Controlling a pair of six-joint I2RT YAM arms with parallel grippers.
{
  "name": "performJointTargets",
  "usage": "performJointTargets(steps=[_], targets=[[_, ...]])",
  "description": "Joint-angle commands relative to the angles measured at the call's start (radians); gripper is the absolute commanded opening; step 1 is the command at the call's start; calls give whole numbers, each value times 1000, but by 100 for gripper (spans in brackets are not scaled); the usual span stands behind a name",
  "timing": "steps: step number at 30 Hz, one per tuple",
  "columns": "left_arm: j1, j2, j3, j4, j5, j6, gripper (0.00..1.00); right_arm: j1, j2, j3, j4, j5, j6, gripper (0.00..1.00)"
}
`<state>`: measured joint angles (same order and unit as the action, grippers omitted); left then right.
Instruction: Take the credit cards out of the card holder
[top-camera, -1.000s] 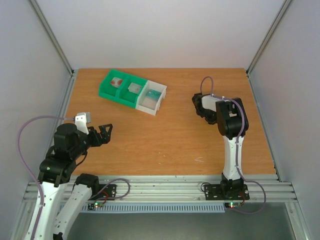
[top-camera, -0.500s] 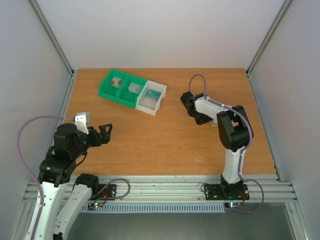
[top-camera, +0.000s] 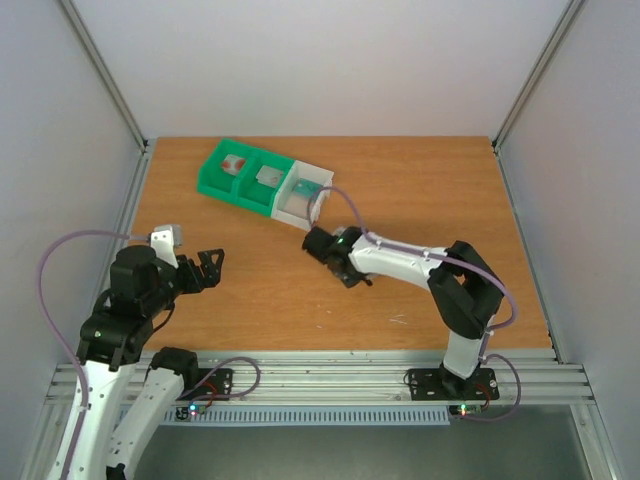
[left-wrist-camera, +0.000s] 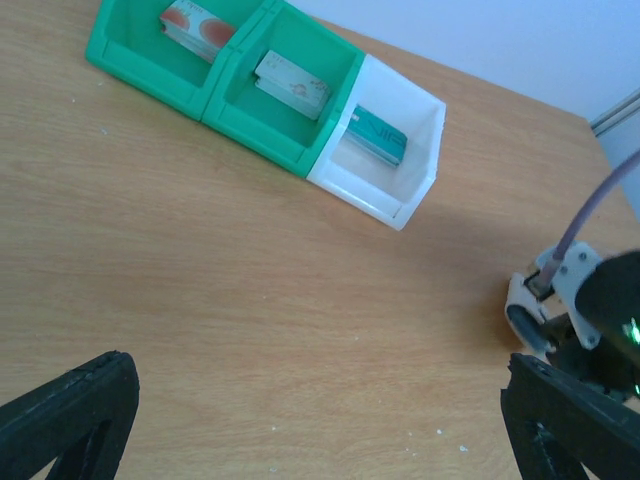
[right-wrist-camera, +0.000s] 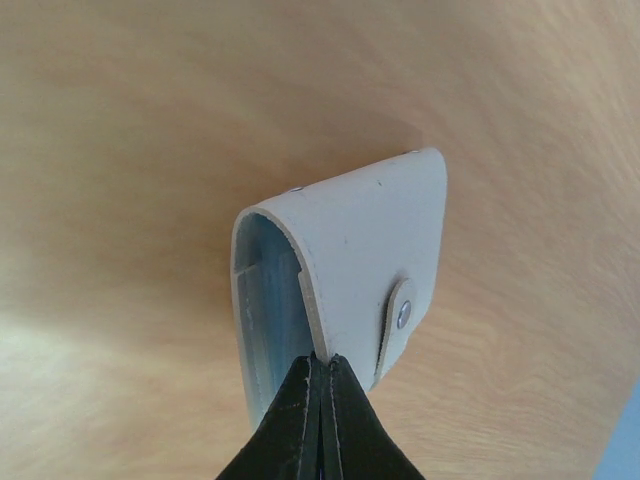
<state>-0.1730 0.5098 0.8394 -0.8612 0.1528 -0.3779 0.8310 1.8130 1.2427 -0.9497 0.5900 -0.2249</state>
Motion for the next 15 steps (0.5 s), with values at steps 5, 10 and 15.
performJointTargets(steps=[5,10,15], targets=[[6,33,37,-36,-4,-43,99,278,-42,-51,18,-64,-6,1],[6,13,43,-58,4,-82,99,400,-66,-109,30,-88,-5,1],[6,-17,33,-45,77,-114,99,428,-98,-163,31,-118,48,11]])
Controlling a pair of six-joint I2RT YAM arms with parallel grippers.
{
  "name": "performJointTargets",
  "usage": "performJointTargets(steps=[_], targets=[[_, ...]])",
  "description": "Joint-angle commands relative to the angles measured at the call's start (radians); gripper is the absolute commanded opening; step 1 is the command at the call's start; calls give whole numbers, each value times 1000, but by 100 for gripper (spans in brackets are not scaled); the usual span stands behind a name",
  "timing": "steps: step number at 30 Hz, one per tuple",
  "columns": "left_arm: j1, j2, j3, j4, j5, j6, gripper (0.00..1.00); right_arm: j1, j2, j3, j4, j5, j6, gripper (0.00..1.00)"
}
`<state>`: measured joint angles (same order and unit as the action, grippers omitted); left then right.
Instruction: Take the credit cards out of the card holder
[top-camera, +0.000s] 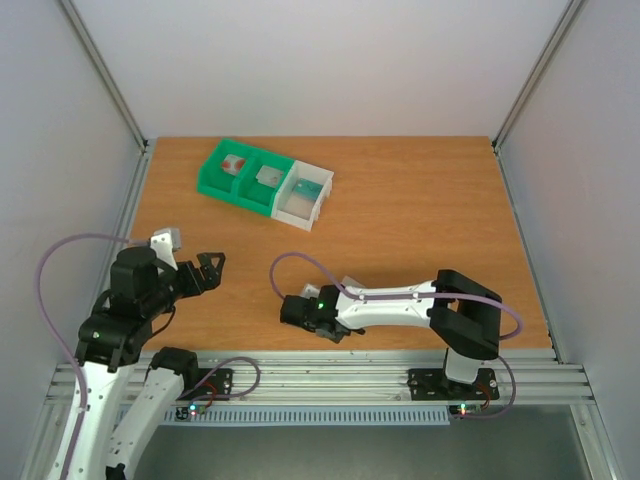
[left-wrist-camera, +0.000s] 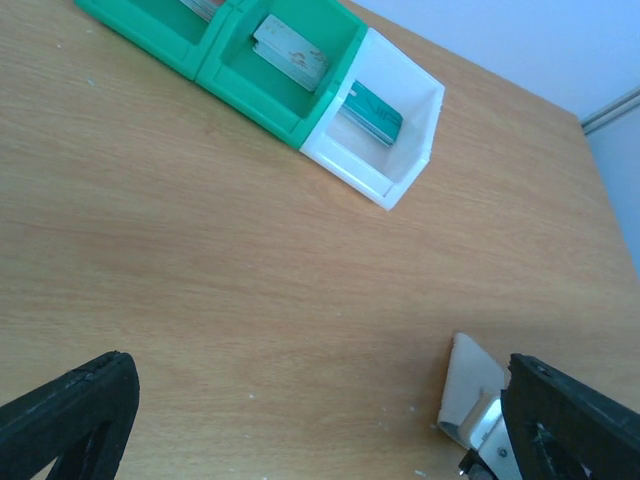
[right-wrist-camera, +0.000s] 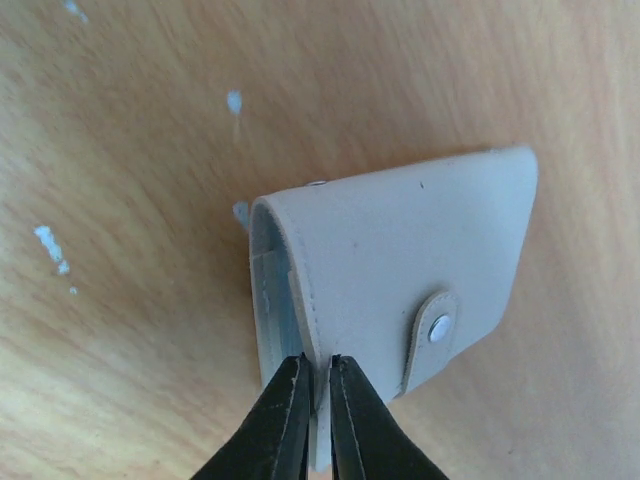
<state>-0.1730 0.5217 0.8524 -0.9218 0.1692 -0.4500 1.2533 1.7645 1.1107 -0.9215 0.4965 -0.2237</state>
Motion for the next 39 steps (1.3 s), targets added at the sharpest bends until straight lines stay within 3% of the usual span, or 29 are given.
performJointTargets(steps=[1,9,18,27,39], targets=[[6,-34,16,19,75,-48,99,6,-69,-41,4,-32,60,15],[6,51,-59,131,284,-101,96,-48,-231,-127,57,-167,149,27],[-28,250,-109,217,393,-108,87,-316,-347,-239,142,-342,374,37],[-154,324,-215,310,371,-160,84,-447,-367,-337,327,-466,464,47],[-186,300,-271,360,364,-213,83,-457,-233,-309,471,-586,433,54]])
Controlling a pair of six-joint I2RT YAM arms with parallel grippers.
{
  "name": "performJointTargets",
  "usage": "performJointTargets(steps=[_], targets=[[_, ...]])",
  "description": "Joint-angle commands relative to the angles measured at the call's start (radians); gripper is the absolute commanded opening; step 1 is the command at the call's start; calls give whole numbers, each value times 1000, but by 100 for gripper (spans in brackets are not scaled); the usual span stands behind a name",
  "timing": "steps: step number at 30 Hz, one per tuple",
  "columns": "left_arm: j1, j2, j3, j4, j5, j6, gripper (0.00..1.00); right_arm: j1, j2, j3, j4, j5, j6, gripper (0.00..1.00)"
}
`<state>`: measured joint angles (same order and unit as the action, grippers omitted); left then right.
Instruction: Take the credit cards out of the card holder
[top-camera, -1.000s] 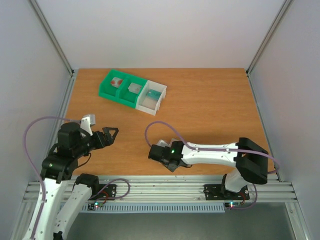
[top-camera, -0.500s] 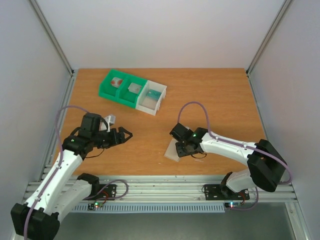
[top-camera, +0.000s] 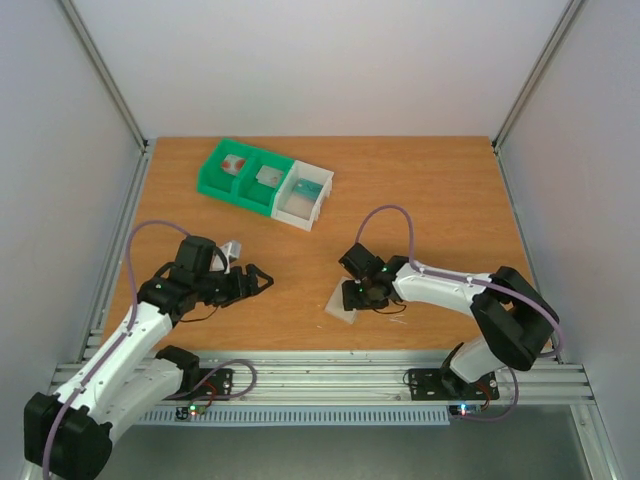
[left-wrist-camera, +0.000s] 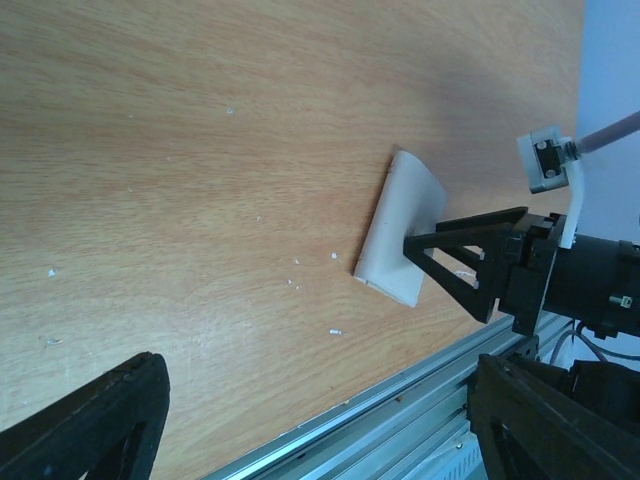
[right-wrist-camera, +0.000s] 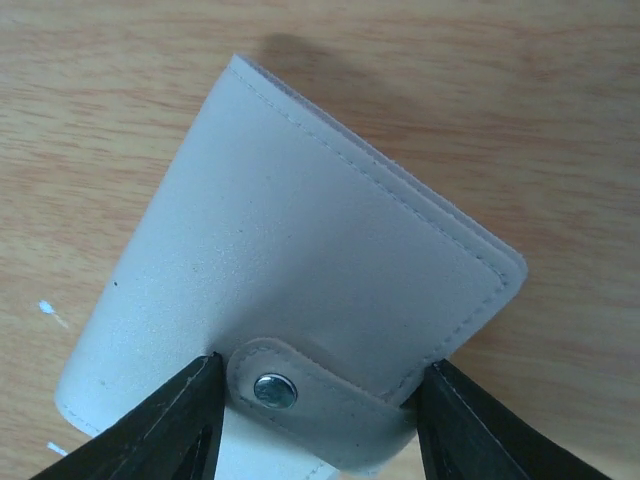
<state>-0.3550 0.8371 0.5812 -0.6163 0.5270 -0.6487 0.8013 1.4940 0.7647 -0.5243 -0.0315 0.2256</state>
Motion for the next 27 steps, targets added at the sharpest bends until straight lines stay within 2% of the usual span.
performJointTargets(steps=[1,13,20,27], targets=[[-4,-20,0,51,5,-14,83,-5,46,46,80,-65,-29,53],[-4,-79,-59,64,1,-44,83,-4,154,209,46,-104,-206,54],[-4,-98,-52,37,-3,-42,83,8,187,284,7,-112,-210,53],[-4,-134,-49,11,-32,-40,83,126,199,378,-180,127,-202,43]])
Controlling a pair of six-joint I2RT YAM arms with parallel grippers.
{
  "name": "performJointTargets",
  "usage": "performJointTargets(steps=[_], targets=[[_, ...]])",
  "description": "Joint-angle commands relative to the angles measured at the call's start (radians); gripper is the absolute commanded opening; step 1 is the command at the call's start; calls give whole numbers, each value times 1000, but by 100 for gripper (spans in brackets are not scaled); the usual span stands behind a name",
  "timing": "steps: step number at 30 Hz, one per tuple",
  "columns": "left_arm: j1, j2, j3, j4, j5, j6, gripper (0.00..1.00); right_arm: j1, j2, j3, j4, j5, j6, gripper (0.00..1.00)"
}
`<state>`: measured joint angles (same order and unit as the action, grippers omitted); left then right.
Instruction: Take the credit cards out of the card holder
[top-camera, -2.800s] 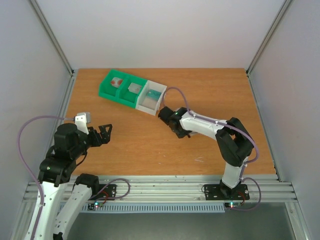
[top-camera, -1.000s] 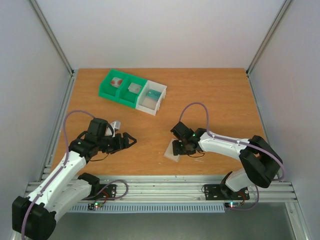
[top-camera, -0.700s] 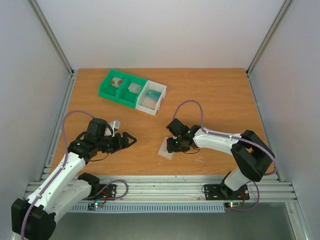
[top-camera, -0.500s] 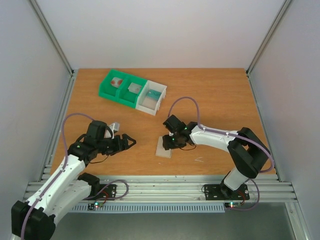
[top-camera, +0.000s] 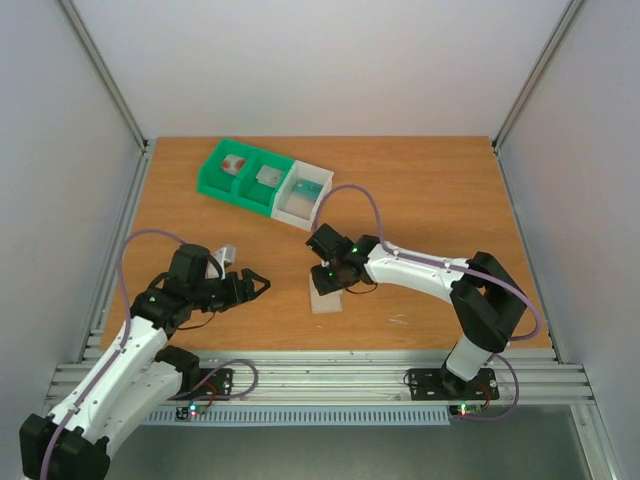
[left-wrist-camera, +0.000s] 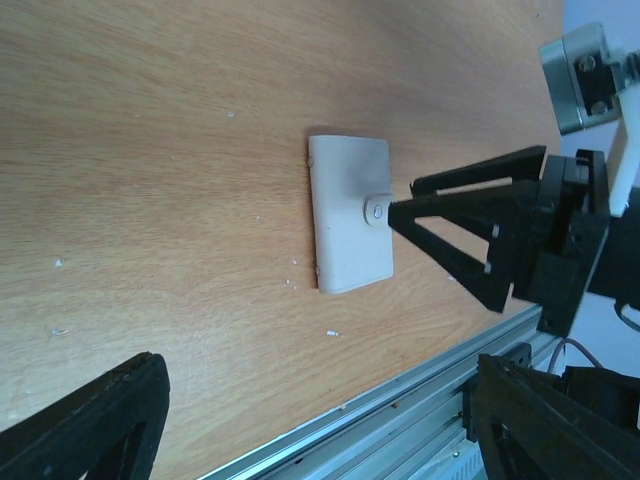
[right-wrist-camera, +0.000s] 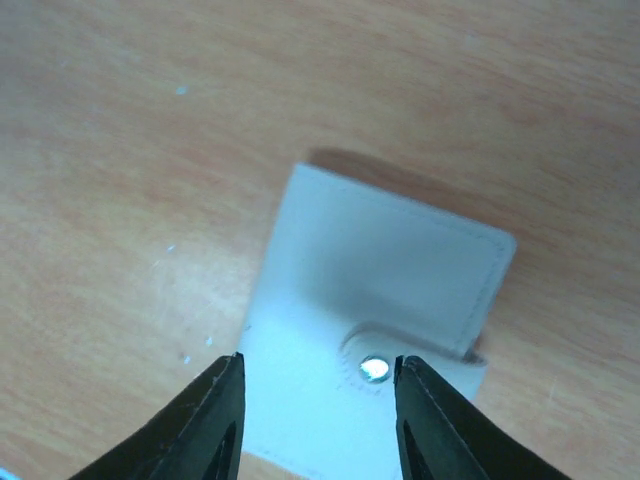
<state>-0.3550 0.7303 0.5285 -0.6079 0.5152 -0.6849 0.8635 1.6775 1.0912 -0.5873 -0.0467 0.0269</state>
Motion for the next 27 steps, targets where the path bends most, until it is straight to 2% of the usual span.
performJointTargets(steps=[1,4,6,16,27], targets=[[-4,-29,2,3,-22,-5,83,77,22,63,-137,163,4,40],[-4,-32,1,4,-24,-9,83,114,57,103,-197,247,30,30],[-4,-34,2,2,-25,-11,83,135,84,132,-234,286,49,27],[-4,-62,1,-9,-25,-13,83,153,188,201,-245,320,106,26],[-4,-61,-2,-12,-29,-10,84,154,240,198,-238,339,128,28]])
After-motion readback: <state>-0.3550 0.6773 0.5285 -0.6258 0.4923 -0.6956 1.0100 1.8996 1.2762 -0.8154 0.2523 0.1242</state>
